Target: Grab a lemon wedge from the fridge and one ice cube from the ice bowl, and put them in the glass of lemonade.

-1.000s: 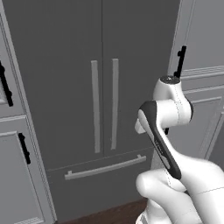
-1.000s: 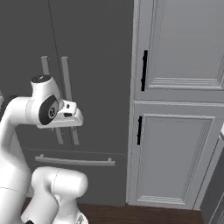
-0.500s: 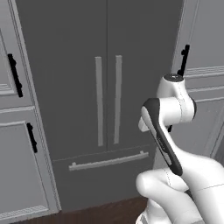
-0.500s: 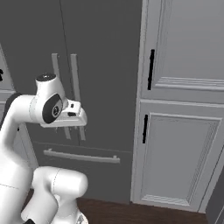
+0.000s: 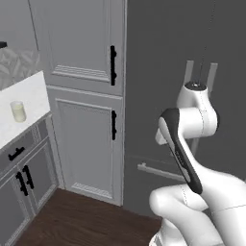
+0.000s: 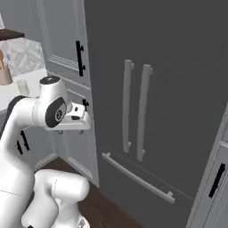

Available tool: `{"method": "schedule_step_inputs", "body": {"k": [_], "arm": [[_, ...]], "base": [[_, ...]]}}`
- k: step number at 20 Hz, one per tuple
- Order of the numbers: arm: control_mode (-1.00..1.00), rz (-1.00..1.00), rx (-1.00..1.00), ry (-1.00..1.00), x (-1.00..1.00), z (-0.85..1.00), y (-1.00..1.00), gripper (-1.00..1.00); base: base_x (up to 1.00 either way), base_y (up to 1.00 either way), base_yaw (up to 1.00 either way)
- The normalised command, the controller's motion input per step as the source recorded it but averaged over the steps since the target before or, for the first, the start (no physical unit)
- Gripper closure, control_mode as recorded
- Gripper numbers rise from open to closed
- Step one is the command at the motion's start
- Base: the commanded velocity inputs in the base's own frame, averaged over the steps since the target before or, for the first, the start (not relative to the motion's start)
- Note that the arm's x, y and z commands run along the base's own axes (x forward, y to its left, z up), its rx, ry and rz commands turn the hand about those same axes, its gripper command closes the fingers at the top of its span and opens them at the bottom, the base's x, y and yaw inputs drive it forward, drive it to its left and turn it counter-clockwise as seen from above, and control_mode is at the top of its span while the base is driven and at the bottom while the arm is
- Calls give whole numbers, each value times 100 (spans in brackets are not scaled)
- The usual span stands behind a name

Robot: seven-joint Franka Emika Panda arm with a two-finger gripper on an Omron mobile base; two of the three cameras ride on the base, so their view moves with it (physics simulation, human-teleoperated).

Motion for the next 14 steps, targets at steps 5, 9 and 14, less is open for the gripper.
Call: {"method": "schedule_step_inputs", "body": {"k": [5, 9, 14], "arm": [[100, 0, 0, 0, 0, 0, 0, -100], [100, 0, 0, 0, 0, 0, 0, -100], [100, 0, 0, 0, 0, 0, 0, -100]], "base": [[97, 11, 61], [100, 32, 49], [100, 58, 43]]}}
